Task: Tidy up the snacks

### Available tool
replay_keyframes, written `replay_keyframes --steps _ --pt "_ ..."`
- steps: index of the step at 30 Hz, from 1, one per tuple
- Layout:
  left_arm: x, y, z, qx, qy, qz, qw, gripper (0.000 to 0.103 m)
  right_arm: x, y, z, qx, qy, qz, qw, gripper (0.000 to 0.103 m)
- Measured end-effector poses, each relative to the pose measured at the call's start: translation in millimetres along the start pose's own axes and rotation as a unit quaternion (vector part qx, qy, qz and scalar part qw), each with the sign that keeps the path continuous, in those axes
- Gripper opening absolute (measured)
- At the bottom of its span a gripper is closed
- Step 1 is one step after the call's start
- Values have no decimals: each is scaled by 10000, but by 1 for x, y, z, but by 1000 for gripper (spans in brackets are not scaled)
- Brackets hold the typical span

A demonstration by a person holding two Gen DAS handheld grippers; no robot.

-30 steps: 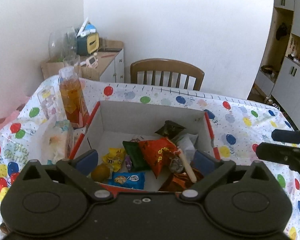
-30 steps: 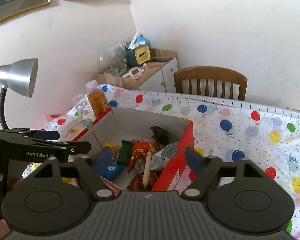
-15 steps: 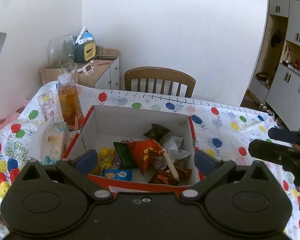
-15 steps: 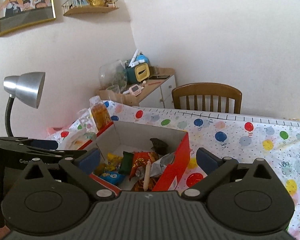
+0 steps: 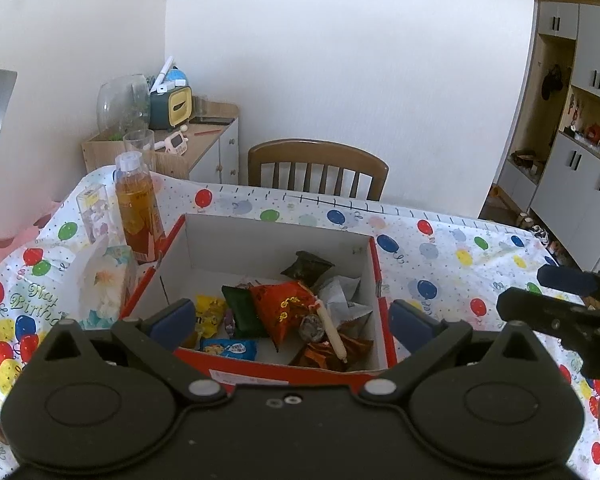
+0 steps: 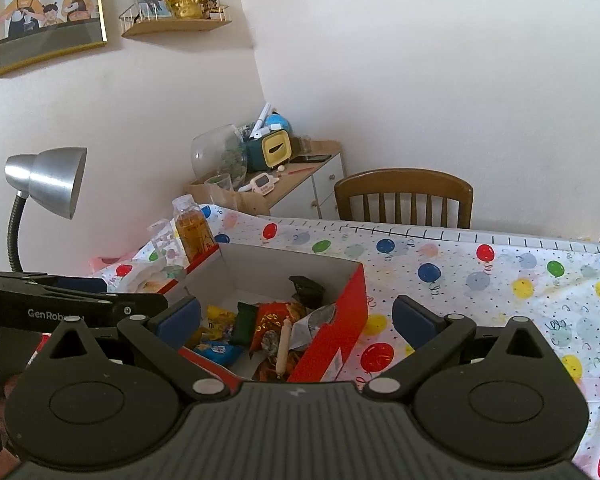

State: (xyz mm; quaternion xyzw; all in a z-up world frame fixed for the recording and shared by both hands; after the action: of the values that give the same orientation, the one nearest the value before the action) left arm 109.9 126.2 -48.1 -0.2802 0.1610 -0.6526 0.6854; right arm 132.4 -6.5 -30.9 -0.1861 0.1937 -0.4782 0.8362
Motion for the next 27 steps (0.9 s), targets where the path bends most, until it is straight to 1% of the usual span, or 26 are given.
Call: replay_keyframes --steps 2,13,21,27 --pt "0 0 0 -5 4 2 10000 102 0 -1 -1 -10 16 59 10000 103" --pt "5 3 -2 -71 39 -50 10000 102 5 -2 -3 -17 46 -25 10000 103" --pt "3 4 -2 -96 49 59 9999 102 4 -2 -3 -6 55 -33 10000 103" --pt "3 4 -2 -112 29 60 9999 102 6 -1 -3 -11 85 -88 9999 103"
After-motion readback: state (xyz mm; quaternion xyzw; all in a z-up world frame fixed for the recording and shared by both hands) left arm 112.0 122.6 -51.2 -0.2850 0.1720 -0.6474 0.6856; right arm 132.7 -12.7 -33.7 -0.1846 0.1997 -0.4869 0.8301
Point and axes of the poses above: each gripper's, at about its wrist camera, not at the fingertips, and y roughly the way its jaws point, x to its right, z to its top, the point moved 9 cm from there along y, roughly the way its jaws point, and after that the axes turned 7 degrees about -z, right-handed, at the moved point
